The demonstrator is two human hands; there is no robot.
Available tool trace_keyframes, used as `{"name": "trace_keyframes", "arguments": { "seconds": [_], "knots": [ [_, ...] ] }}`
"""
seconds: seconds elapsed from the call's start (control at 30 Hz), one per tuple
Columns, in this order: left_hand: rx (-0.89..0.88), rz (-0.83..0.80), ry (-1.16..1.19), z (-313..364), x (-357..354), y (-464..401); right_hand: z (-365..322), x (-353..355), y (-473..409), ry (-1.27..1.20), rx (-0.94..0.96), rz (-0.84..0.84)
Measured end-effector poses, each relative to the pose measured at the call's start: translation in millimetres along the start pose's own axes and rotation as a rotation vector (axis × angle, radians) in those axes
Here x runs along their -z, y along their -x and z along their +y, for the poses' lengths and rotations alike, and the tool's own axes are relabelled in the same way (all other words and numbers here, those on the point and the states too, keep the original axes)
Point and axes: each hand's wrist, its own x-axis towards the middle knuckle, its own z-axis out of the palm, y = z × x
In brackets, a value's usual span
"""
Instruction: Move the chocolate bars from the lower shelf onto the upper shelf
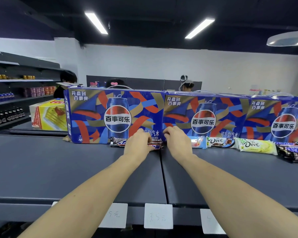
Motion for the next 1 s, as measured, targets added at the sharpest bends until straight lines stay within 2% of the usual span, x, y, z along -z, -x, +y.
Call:
{"name": "trace_keyframes", "arguments": {
  "seconds": [0.33,0.57,0.73,1.0],
  "knots": [
    [0.011,0.043,-0.048,0.0,-2.0,1.5,7.4,2.9,4.3,-0.002,-0.085,-0.031],
    [0.045,0.068,-0.003,-10.3,11.7,6.7,5.5,7.9,11.0,0.001,-0.108,-0.073],
    [0.095,0.146,0.062,-11.5,19.5,16.4,1.3,16.9,21.5,0.010,-0.140,-0.086],
    [-0.016,0.070,0.055,7.2,29.5,36.2,-11.5,43.3,57.1,0.009,-0.243,-0.084]
  ]
}}
